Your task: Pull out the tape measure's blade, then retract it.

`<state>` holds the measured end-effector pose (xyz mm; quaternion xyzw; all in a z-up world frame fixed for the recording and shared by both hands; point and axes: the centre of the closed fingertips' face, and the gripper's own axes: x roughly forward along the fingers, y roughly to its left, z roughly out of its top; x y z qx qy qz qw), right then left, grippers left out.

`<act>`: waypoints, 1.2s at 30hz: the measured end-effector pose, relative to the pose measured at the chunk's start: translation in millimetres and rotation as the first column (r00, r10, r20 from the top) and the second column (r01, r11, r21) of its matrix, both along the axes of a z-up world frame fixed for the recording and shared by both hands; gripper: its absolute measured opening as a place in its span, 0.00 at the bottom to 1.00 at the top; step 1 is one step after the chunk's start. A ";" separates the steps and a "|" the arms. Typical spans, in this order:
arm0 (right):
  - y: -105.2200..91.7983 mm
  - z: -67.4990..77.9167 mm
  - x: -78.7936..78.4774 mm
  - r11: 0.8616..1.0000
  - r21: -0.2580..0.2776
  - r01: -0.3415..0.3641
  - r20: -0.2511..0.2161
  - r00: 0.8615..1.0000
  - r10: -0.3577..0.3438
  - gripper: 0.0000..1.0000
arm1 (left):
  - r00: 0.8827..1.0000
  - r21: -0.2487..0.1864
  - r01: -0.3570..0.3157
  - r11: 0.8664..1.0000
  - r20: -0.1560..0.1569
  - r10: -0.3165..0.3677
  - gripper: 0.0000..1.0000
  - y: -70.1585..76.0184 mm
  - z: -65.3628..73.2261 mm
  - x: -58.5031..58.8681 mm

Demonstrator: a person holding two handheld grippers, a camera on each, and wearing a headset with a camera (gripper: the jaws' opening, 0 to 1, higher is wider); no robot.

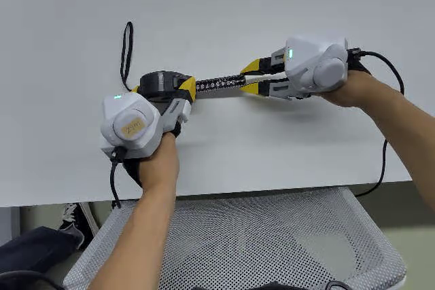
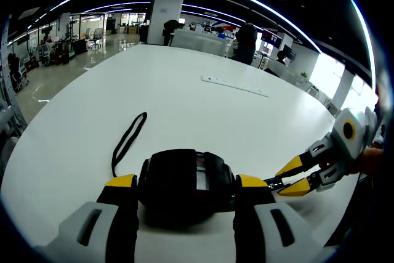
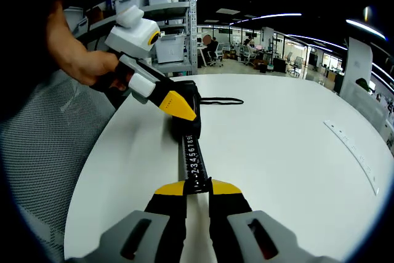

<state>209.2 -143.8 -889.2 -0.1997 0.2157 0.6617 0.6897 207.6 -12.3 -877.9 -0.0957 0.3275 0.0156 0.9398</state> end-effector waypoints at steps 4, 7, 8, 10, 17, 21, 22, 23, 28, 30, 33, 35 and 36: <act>1.5 0.4 0.0 1.000 0.001 -0.001 0.000 1.000 0.001 0.11 | 1.000 -0.002 0.000 1.000 -0.001 0.000 0.59 -0.1 0.0 0.0; 2.7 0.6 0.0 1.000 0.002 -0.003 0.000 1.000 0.003 0.11 | 1.000 0.000 0.001 1.000 -0.002 -0.001 0.59 -0.2 -0.1 0.0; 3.2 0.7 -0.1 1.000 0.001 -0.003 0.001 1.000 0.003 0.11 | 1.000 0.000 0.000 1.000 -0.002 0.000 0.59 -0.1 -0.1 0.0; 4.2 0.6 -0.3 1.000 0.002 -0.004 0.002 1.000 0.004 0.11 | 1.000 0.000 0.001 1.000 -0.003 -0.001 0.59 -0.1 -0.1 -0.1; 6.7 -0.2 -1.0 1.000 0.004 -0.005 -0.001 1.000 0.005 0.11 | 1.000 0.002 0.004 1.000 -0.004 -0.004 0.59 -0.7 0.2 -0.2; 7.7 -0.3 -1.5 1.000 0.004 -0.007 -0.003 1.000 0.007 0.11 | 1.000 0.008 0.007 1.000 -0.002 -0.007 0.59 -0.7 -0.2 -0.1; 7.7 -0.3 -1.6 1.000 0.004 -0.007 -0.002 1.000 0.007 0.11 | 1.000 0.009 0.008 1.000 -0.003 -0.008 0.59 -0.7 -0.3 -0.1; 7.9 -0.2 -1.7 1.000 0.004 -0.007 -0.002 1.000 0.007 0.11 | 1.000 0.011 0.010 1.000 -0.003 -0.010 0.59 -0.5 -0.7 -0.1; 8.3 -0.6 -1.9 1.000 0.004 -0.007 -0.001 1.000 0.007 0.11 | 1.000 0.013 0.014 1.000 -0.002 -0.014 0.59 -0.1 -1.2 0.0; 8.5 -0.5 -2.0 1.000 0.004 -0.006 -0.001 1.000 0.006 0.11 | 1.000 0.012 0.013 1.000 -0.001 -0.013 0.60 0.0 -1.3 0.2; 8.6 -0.4 -1.9 1.000 0.004 -0.006 0.001 1.000 0.006 0.11 | 1.000 0.016 0.014 1.000 0.000 -0.014 0.59 -0.1 -1.9 0.3; 8.6 -0.4 -1.9 1.000 0.004 -0.005 0.001 1.000 0.005 0.11 | 1.000 0.019 0.013 1.000 0.002 -0.013 0.59 -0.1 -2.3 0.4; 8.6 -0.5 -1.9 1.000 0.004 -0.005 0.001 1.000 0.005 0.11 | 1.000 0.020 0.012 1.000 0.003 -0.012 0.59 -0.1 -2.5 0.3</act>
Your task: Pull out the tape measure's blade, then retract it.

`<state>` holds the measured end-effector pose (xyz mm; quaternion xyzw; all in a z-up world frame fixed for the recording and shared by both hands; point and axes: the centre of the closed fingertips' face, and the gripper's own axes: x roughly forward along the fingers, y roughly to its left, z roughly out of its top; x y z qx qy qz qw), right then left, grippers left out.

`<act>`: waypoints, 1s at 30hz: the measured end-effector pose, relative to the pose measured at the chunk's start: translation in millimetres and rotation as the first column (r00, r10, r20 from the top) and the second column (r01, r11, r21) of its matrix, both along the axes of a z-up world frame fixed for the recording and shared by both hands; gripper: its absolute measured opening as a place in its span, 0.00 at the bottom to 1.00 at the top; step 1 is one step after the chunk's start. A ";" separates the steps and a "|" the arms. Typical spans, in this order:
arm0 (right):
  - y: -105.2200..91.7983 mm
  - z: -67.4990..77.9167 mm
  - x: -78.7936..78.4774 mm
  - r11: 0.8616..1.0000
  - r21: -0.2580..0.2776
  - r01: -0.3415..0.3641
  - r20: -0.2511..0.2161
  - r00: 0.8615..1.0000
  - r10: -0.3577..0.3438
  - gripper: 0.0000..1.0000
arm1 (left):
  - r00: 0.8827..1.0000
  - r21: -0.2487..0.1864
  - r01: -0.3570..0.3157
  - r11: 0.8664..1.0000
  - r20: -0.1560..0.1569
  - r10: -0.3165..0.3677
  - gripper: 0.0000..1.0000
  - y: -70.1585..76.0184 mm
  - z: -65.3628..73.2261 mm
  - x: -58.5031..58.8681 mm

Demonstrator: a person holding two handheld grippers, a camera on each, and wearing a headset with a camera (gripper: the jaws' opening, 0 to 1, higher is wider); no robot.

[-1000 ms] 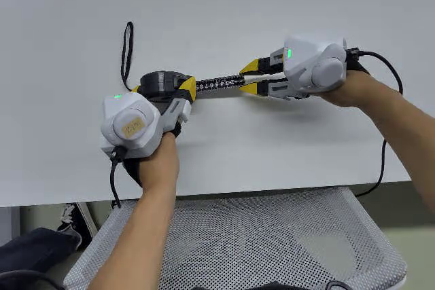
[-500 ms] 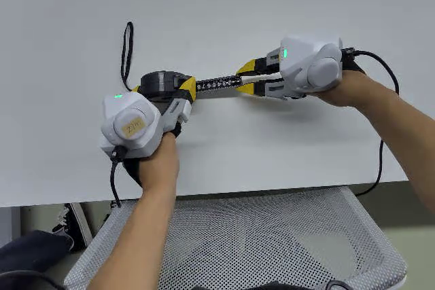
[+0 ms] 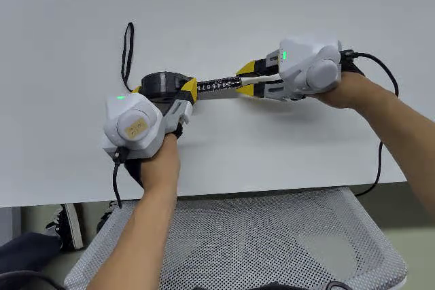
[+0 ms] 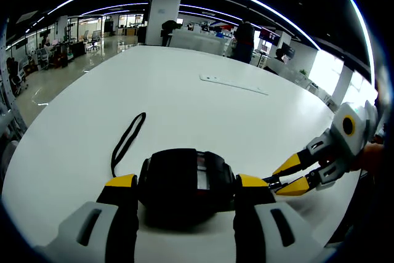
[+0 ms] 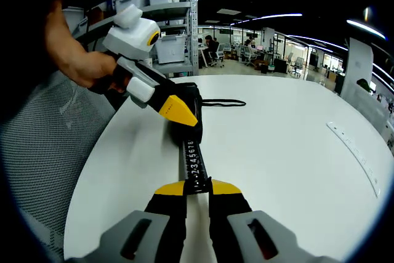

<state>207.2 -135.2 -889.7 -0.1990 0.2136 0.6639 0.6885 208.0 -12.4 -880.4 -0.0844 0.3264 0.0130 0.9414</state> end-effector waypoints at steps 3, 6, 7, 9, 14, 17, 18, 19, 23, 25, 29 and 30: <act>-0.2 -0.1 0.0 1.000 0.001 0.001 -0.001 1.000 -0.001 0.11 | 1.000 0.002 0.001 1.000 0.000 -0.001 0.60 -0.5 0.1 0.0; -0.6 -0.6 -0.3 1.000 -0.001 0.000 -0.004 1.000 0.000 0.11 | 1.000 0.011 0.007 1.000 0.002 -0.007 0.60 -1.6 -0.2 0.1; -0.7 -1.0 -0.7 1.000 -0.002 -0.001 -0.004 1.000 0.001 0.11 | 1.000 0.014 0.011 1.000 0.001 -0.011 0.60 -2.2 0.1 0.2; -0.7 -1.4 -1.0 1.000 -0.003 -0.001 -0.005 1.000 0.001 0.11 | 1.000 0.018 0.015 1.000 0.001 -0.015 0.60 -2.8 0.2 0.3; -1.4 -2.6 -1.2 1.000 -0.006 -0.001 -0.005 1.000 0.001 0.11 | 1.000 0.028 0.020 0.999 0.004 -0.020 0.59 -3.8 0.1 0.8; -1.3 -1.2 -0.1 1.000 0.000 0.005 -0.005 1.000 -0.005 0.11 | 1.000 0.007 0.005 1.000 0.005 -0.005 0.59 -2.8 1.2 1.0; -1.0 -0.4 0.5 1.000 0.002 0.005 -0.004 1.000 -0.005 0.11 | 1.000 0.004 0.005 1.000 0.005 -0.005 0.59 -2.6 1.5 1.0; -0.5 0.3 0.8 1.000 0.002 0.004 -0.003 1.000 -0.004 0.11 | 1.000 -0.005 0.001 1.000 0.004 -0.001 0.59 -1.9 1.8 1.0; 3.6 1.3 1.0 1.000 0.009 0.001 0.000 1.000 -0.001 0.11 | 1.000 -0.024 -0.004 1.000 0.006 0.004 0.59 -0.7 2.1 1.1; 6.7 1.4 0.9 1.000 0.010 -0.001 0.002 1.000 0.001 0.11 | 1.000 -0.028 -0.002 1.000 0.005 0.002 0.59 -0.7 1.9 1.3; 9.6 1.3 0.5 1.000 0.012 -0.005 0.001 1.000 0.005 0.11 | 1.000 -0.032 -0.003 0.999 0.006 0.003 0.59 -0.4 1.8 1.1; 10.0 1.4 0.8 1.000 0.013 -0.005 0.001 1.000 0.005 0.11 | 1.000 -0.033 -0.003 0.999 0.006 0.004 0.59 -0.4 1.9 1.1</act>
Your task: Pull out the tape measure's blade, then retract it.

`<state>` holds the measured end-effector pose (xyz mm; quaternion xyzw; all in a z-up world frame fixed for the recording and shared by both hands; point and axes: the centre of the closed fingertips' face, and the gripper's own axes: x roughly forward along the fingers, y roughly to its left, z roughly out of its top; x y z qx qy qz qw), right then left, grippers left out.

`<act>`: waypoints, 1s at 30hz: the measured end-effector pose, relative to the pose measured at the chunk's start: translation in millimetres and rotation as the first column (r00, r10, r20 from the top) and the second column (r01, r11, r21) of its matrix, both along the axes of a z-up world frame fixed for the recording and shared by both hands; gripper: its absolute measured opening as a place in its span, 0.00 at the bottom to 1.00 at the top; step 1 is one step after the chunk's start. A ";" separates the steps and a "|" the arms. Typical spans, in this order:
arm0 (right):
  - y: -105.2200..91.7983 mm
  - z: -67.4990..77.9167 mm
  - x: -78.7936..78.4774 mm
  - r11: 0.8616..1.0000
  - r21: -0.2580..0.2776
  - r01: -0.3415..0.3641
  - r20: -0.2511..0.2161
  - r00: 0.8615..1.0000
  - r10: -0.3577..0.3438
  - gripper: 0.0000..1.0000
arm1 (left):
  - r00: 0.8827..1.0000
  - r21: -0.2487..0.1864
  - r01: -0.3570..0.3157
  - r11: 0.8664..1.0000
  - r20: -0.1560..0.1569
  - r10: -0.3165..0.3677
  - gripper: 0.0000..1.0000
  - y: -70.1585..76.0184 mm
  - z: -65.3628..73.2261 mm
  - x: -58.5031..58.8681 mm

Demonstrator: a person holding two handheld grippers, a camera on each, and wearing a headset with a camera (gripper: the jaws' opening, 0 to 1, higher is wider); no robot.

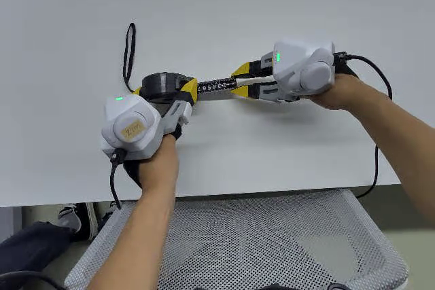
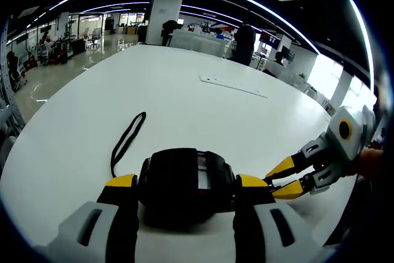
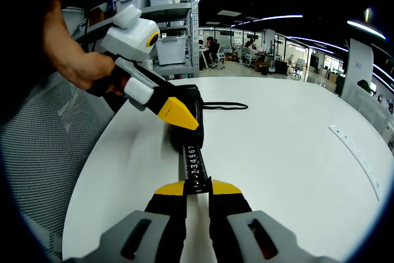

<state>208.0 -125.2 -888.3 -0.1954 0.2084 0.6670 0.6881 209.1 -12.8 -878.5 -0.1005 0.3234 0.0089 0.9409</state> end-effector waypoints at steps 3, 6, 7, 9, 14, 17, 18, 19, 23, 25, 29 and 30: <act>0.7 -0.5 0.3 1.000 -0.001 -0.001 0.000 1.000 0.001 0.11 | 1.000 -0.003 0.000 1.000 0.000 0.000 0.59 0.0 0.1 0.0; 2.2 -0.8 0.2 1.000 -0.001 -0.001 -0.001 1.000 0.001 0.11 | 1.000 -0.008 -0.002 1.000 0.001 0.002 0.59 -0.2 0.5 -0.2; 3.1 -0.8 0.0 1.000 -0.001 -0.002 0.000 1.000 0.002 0.11 | 1.000 -0.008 -0.001 1.000 0.000 0.001 0.59 -0.2 0.9 -0.7; 4.7 -1.0 -0.4 1.000 -0.002 -0.004 0.001 1.000 0.004 0.11 | 1.000 -0.010 0.000 1.000 -0.001 0.000 0.59 -0.2 1.2 -1.1; 9.4 -2.3 -1.1 1.000 -0.001 -0.005 -0.002 1.000 0.005 0.11 | 1.000 -0.014 -0.001 1.000 0.000 0.001 0.59 0.0 1.7 -1.8; 12.5 -3.0 -1.7 1.000 -0.001 -0.007 -0.002 1.000 0.007 0.11 | 1.000 -0.016 -0.002 1.000 0.000 0.002 0.59 0.6 1.5 -1.9; 13.5 -3.2 -1.9 1.000 -0.001 -0.008 -0.002 1.000 0.008 0.11 | 1.000 -0.016 -0.002 1.000 0.000 0.002 0.59 0.6 1.5 -2.0; 15.0 -3.5 -2.0 1.000 0.001 -0.007 -0.004 1.000 0.007 0.11 | 1.000 -0.017 -0.003 1.000 0.000 0.003 0.59 1.3 1.3 -2.0; 19.6 -4.7 -2.9 1.000 0.003 -0.011 -0.007 1.000 0.011 0.11 | 1.000 -0.020 -0.002 1.000 -0.001 0.002 0.59 2.1 1.2 -2.3; 22.2 -4.1 -3.3 1.000 0.003 -0.014 -0.006 1.000 0.014 0.11 | 1.000 -0.022 -0.002 1.000 -0.002 0.002 0.59 2.4 1.1 -2.1; 25.1 -4.7 -3.4 1.000 0.003 -0.020 -0.005 1.000 0.020 0.11 | 1.000 -0.021 -0.001 1.000 -0.003 0.001 0.59 2.7 1.3 -1.9; 25.6 -4.6 -3.3 1.000 0.003 -0.021 -0.004 1.000 0.021 0.11 | 1.000 -0.022 -0.002 1.000 -0.002 0.002 0.59 2.8 1.4 -1.9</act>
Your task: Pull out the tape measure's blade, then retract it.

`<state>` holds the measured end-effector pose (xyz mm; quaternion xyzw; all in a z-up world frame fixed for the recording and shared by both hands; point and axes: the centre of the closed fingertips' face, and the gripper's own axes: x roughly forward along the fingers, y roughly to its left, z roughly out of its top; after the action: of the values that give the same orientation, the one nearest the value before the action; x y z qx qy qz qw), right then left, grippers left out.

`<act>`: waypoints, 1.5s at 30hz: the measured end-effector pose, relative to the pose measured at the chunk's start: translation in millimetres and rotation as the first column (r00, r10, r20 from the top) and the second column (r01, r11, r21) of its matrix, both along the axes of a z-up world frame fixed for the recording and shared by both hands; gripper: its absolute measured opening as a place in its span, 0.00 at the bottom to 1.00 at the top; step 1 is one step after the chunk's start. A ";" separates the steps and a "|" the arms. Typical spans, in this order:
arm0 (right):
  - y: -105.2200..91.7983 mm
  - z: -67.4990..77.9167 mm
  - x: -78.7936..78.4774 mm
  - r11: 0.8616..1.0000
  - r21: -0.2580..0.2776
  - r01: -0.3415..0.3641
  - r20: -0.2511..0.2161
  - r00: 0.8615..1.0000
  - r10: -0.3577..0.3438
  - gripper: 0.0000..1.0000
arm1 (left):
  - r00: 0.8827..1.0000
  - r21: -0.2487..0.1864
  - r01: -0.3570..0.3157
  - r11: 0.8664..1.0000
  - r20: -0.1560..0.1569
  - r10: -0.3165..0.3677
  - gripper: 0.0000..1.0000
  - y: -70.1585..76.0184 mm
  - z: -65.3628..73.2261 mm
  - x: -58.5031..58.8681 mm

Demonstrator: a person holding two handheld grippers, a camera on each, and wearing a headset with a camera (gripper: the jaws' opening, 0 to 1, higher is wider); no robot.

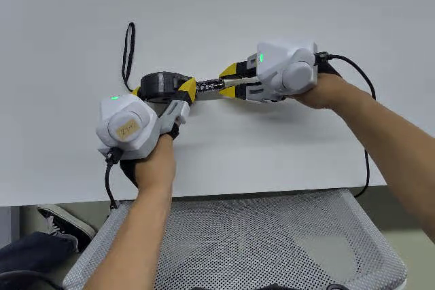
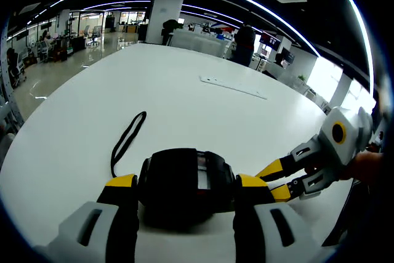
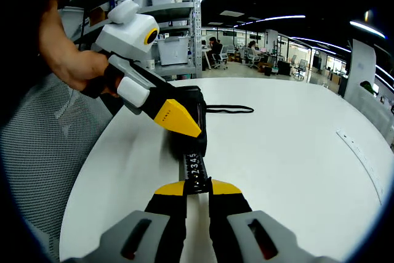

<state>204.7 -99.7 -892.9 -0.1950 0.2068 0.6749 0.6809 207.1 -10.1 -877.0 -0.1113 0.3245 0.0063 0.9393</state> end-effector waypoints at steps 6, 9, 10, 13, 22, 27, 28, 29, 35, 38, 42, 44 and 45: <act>4.7 -0.4 0.0 1.000 0.001 -0.005 -0.002 1.000 0.005 0.11 | 1.000 -0.002 -0.001 1.000 0.000 0.001 0.59 -0.1 0.6 0.5; 7.8 -1.1 0.1 1.000 0.002 -0.009 -0.003 1.000 0.009 0.11 | 1.000 -0.004 0.000 1.000 -0.001 0.000 0.59 -0.5 1.1 0.7; 8.4 -1.4 0.1 1.000 0.003 -0.010 -0.004 1.000 0.010 0.11 | 1.000 -0.005 0.000 1.000 -0.001 0.000 0.59 -0.6 1.2 0.7; 10.8 -2.2 0.0 1.000 0.000 -0.014 -0.003 1.000 0.014 0.11 | 1.000 -0.005 0.001 1.000 -0.002 -0.001 0.59 -0.8 1.1 0.9; 16.9 -4.8 -0.4 1.000 -0.002 -0.018 -0.004 1.000 0.018 0.11 | 1.000 -0.008 -0.002 1.000 -0.001 0.002 0.59 -1.2 0.3 1.3; 20.6 -5.7 -1.1 1.000 -0.001 -0.022 -0.003 1.000 0.022 0.11 | 1.000 -0.010 -0.004 1.000 -0.001 0.004 0.59 -1.2 0.2 1.2; 21.2 -5.6 -1.2 1.000 0.000 -0.022 -0.004 1.000 0.022 0.11 | 1.000 -0.011 -0.005 1.000 -0.001 0.005 0.59 -1.1 0.3 1.1; 22.0 -5.8 -1.4 1.000 0.000 -0.023 -0.005 1.000 0.023 0.11 | 1.000 -0.011 -0.005 1.000 -0.002 0.005 0.59 -1.1 0.3 1.1; 26.0 -6.6 -2.0 1.000 -0.001 -0.027 -0.004 1.000 0.027 0.11 | 1.000 -0.013 -0.006 1.000 -0.003 0.006 0.59 -1.3 0.1 0.9; 26.7 -6.9 -2.0 1.000 -0.001 -0.026 -0.004 1.000 0.026 0.11 | 1.000 -0.014 -0.007 1.000 -0.002 0.007 0.59 -1.2 0.0 0.9; 27.6 -7.7 -2.7 1.000 -0.002 -0.027 -0.006 1.000 0.027 0.11 | 1.000 -0.009 -0.005 1.000 -0.004 0.005 0.59 -1.6 -0.1 0.9; 29.3 -7.6 -2.8 1.000 -0.001 -0.028 -0.005 1.000 0.028 0.11 | 1.000 -0.011 -0.007 1.000 -0.003 0.007 0.59 -1.6 0.1 0.9; 30.0 -7.7 -2.9 1.000 -0.001 -0.029 -0.006 1.000 0.029 0.11 | 1.000 -0.011 -0.007 1.000 -0.004 0.007 0.59 -1.5 0.1 1.0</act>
<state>201.8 -69.6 -900.6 -0.1963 0.2062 0.6852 0.6704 208.1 -11.5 -877.0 -0.1178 0.3258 0.0079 0.9380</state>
